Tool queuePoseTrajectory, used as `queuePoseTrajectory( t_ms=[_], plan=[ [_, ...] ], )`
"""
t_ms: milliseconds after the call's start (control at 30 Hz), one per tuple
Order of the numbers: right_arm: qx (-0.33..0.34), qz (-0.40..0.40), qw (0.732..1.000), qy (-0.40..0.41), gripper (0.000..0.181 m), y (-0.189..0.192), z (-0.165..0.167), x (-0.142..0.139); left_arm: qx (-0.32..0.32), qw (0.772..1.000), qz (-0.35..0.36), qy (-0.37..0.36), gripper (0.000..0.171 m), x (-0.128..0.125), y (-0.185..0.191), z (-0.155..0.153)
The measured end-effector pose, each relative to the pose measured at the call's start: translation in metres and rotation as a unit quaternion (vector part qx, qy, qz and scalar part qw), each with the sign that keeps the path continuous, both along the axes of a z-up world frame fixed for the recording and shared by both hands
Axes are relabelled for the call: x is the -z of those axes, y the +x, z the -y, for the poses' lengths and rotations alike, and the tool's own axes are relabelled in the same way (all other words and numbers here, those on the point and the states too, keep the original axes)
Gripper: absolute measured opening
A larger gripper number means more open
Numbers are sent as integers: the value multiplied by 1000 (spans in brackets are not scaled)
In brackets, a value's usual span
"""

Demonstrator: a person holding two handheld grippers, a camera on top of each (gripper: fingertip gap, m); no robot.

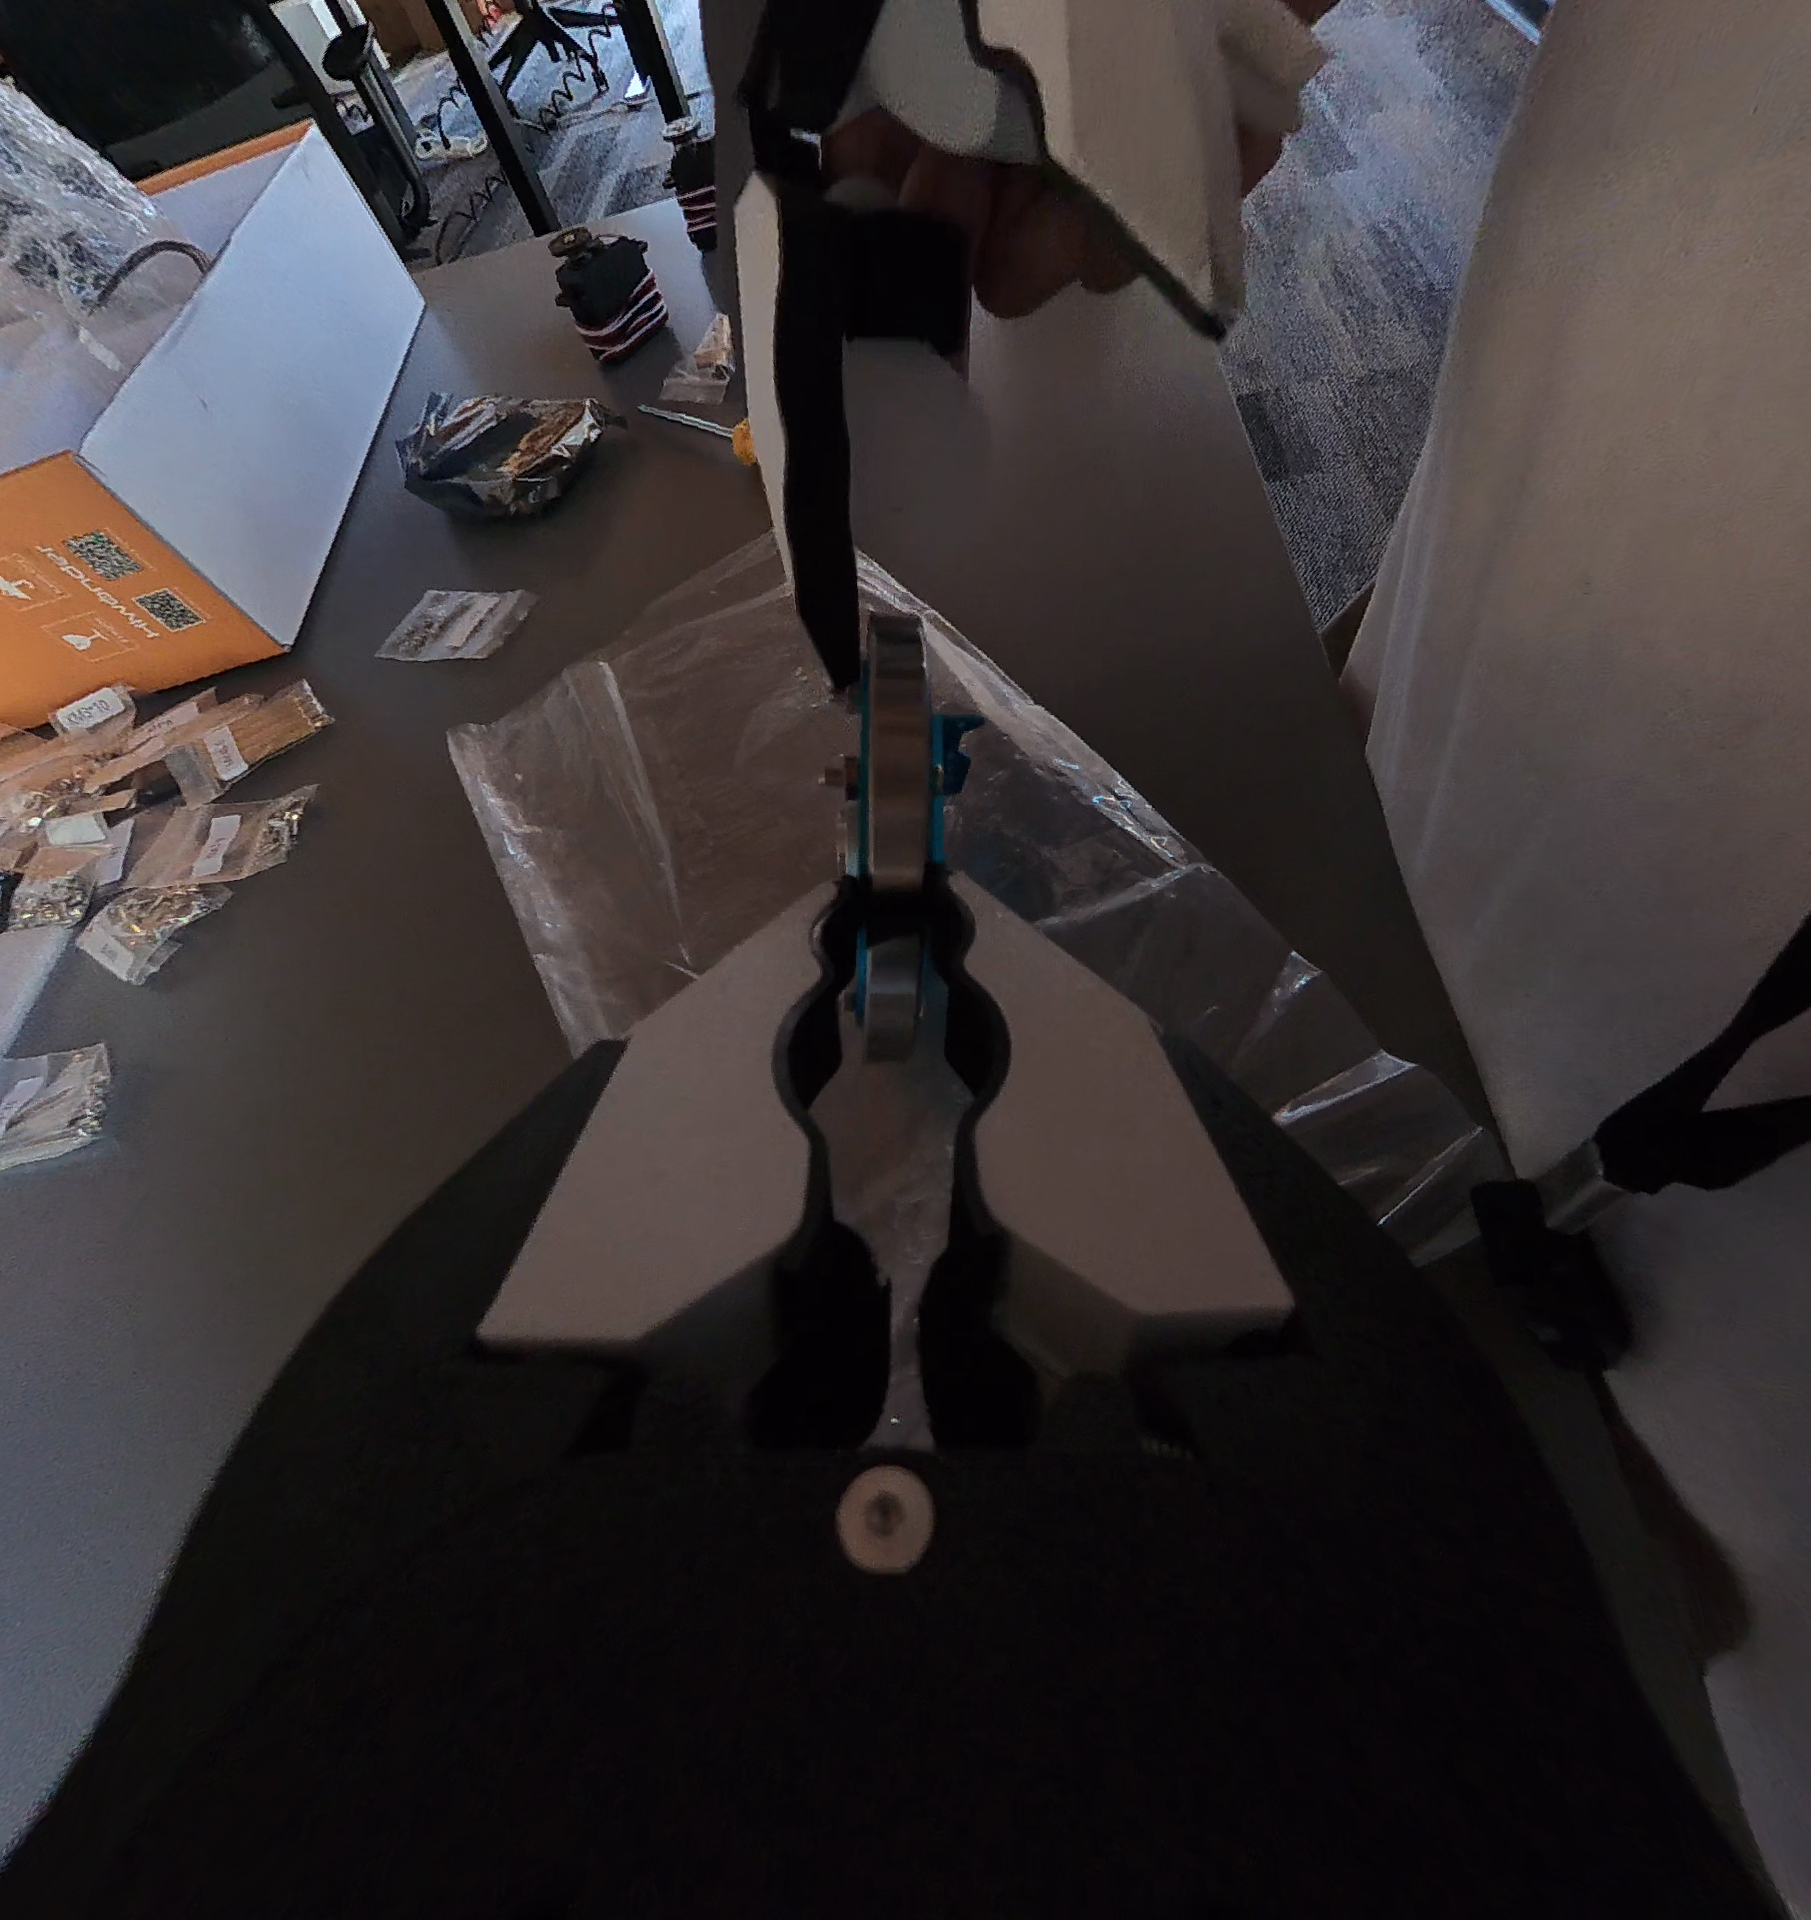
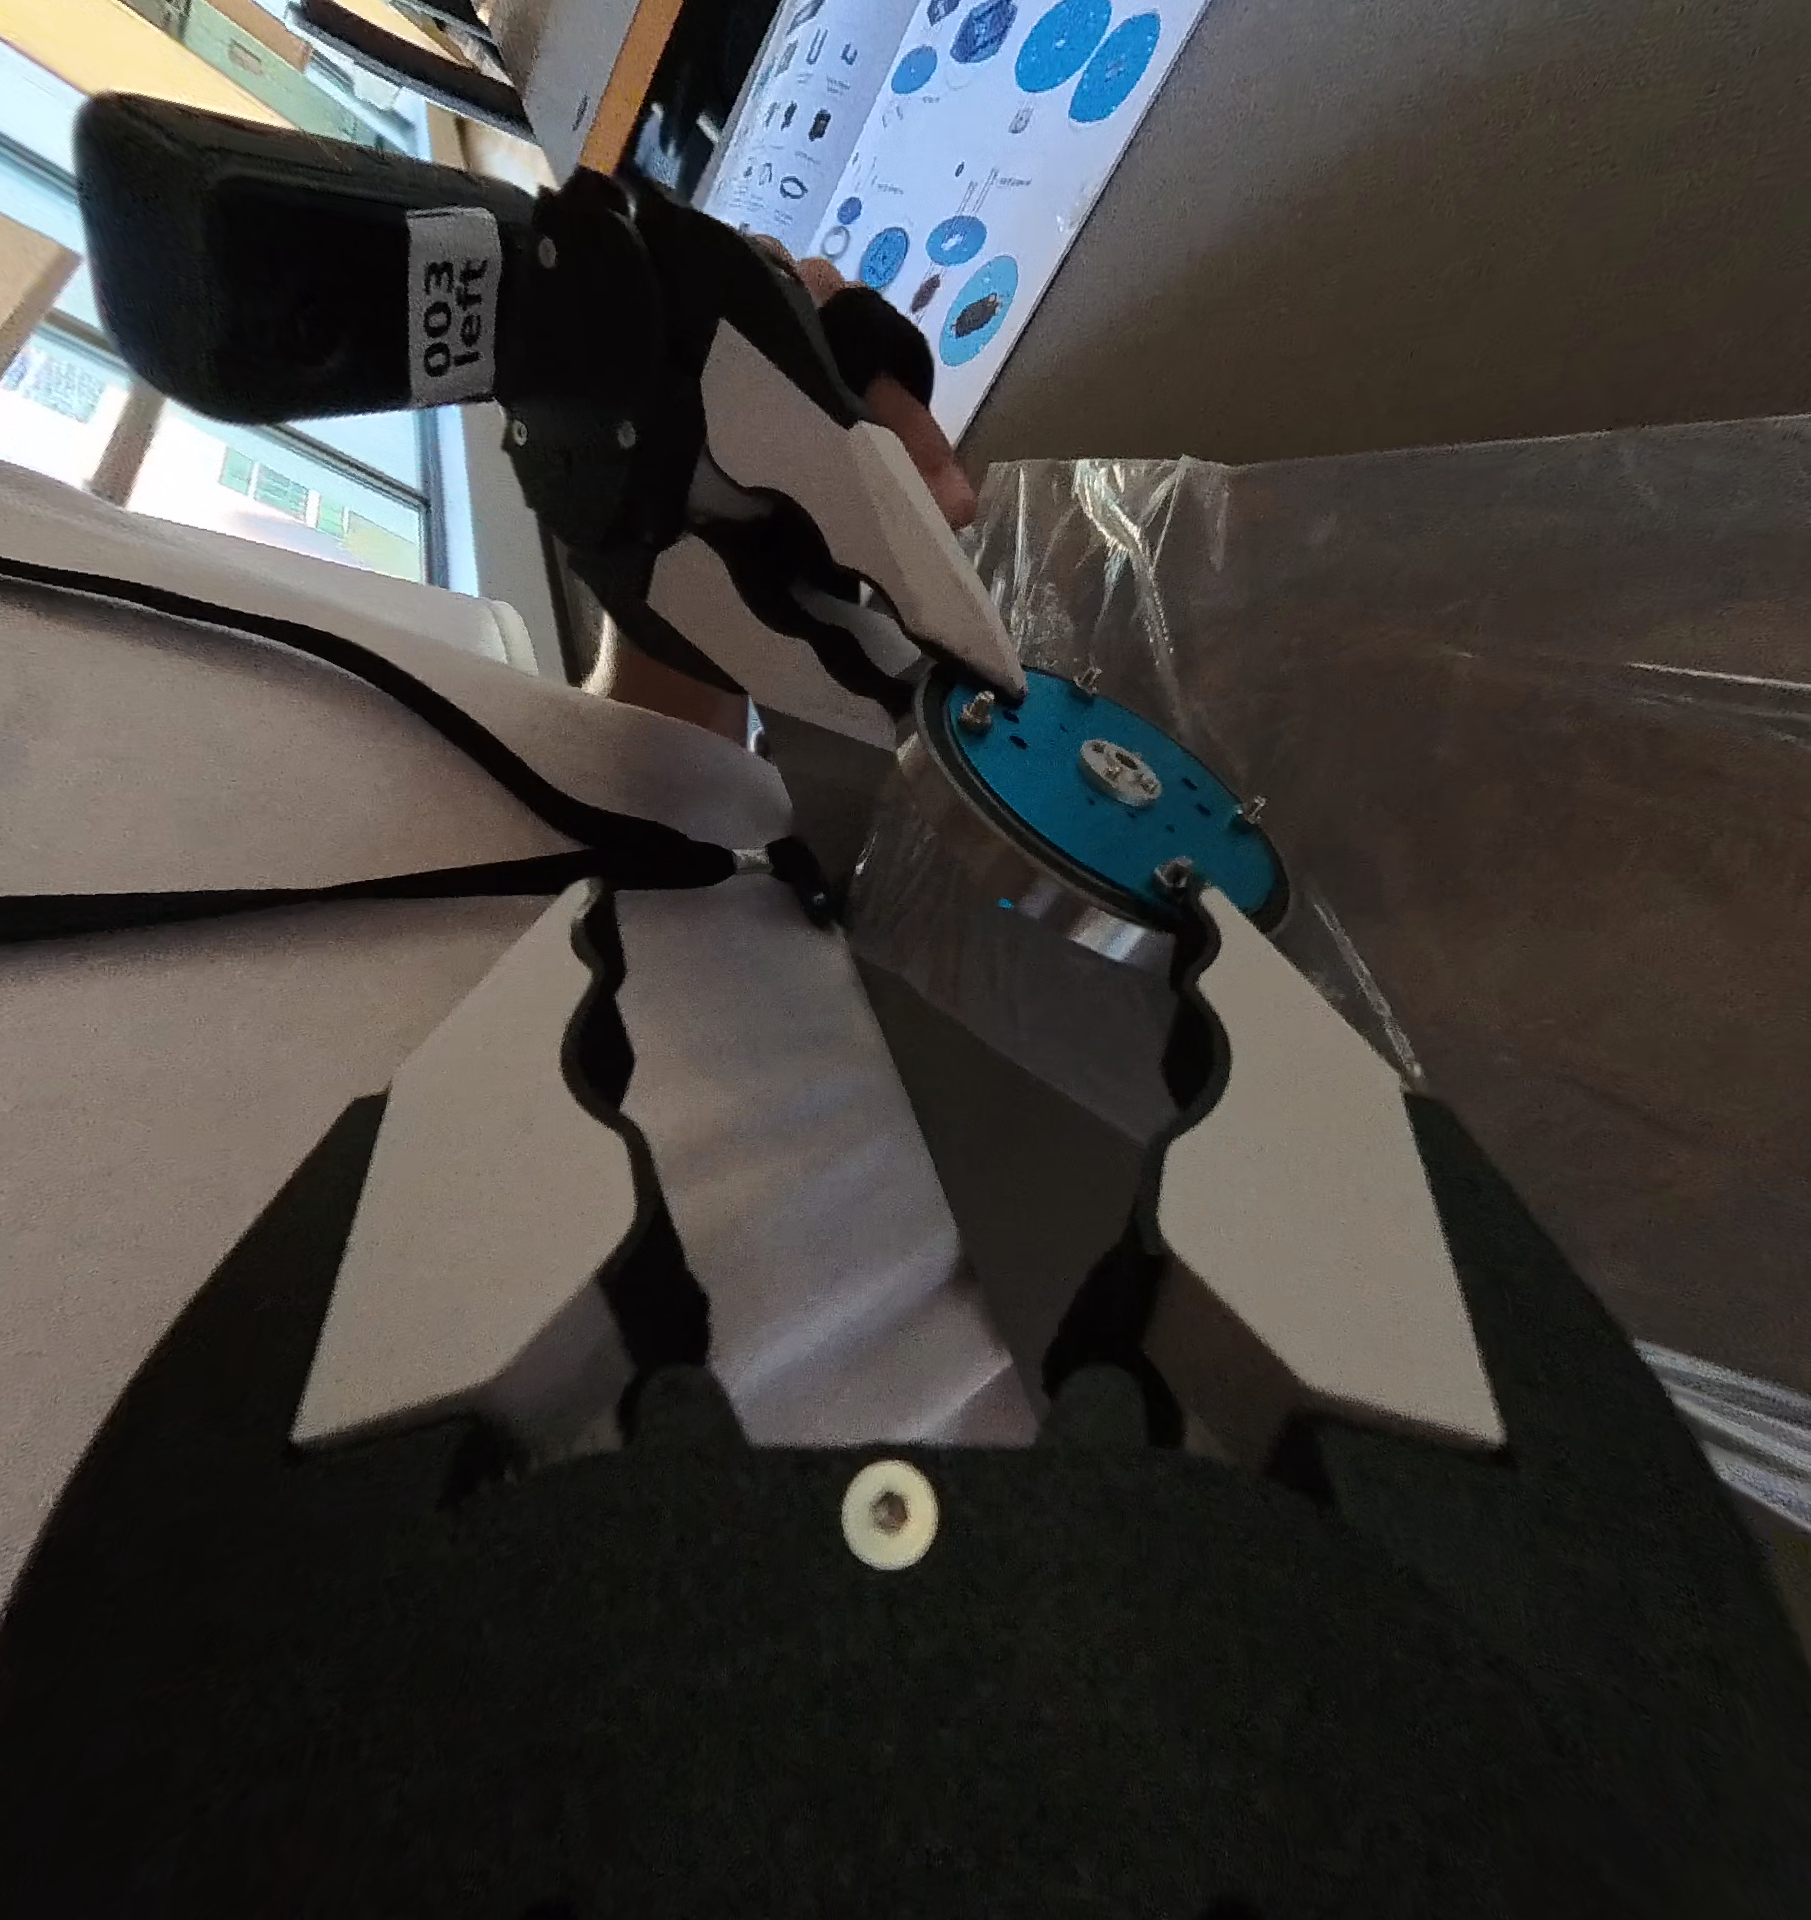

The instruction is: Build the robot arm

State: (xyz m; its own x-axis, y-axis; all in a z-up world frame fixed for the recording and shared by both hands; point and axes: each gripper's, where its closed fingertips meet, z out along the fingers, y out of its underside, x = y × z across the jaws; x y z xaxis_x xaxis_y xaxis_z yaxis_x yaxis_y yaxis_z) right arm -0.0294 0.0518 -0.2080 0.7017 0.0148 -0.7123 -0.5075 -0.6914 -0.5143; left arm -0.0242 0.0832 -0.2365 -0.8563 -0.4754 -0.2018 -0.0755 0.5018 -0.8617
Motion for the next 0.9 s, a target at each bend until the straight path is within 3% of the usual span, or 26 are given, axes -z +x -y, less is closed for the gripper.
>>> queuePoseTrajectory(
  t_ms=[133,300,533,633,733,900],
  plan=[
    [14,3,1000,15,97,8,-1,-5,-3,1000,0,2,13,0,1,-1],
    [-3,-1,1000,-14,106,3,-7,16,-2,1000,0,1,13,0,1,-1],
    [-7,-10,1000,0,111,-4,-1,-4,0,1000,-4,6,13,3,-1,-1],
    [0,-9,1000,8,101,0,1,-10,-3,1000,-2,7,13,3,-1,-1],
    [21,28,999,-10,106,13,-1,4,-4,1000,-1,10,13,3,-1,-2],
    [-5,9,1000,-13,110,-2,-5,8,-3,1000,-2,9,13,3,-1,-2]
  ],
)
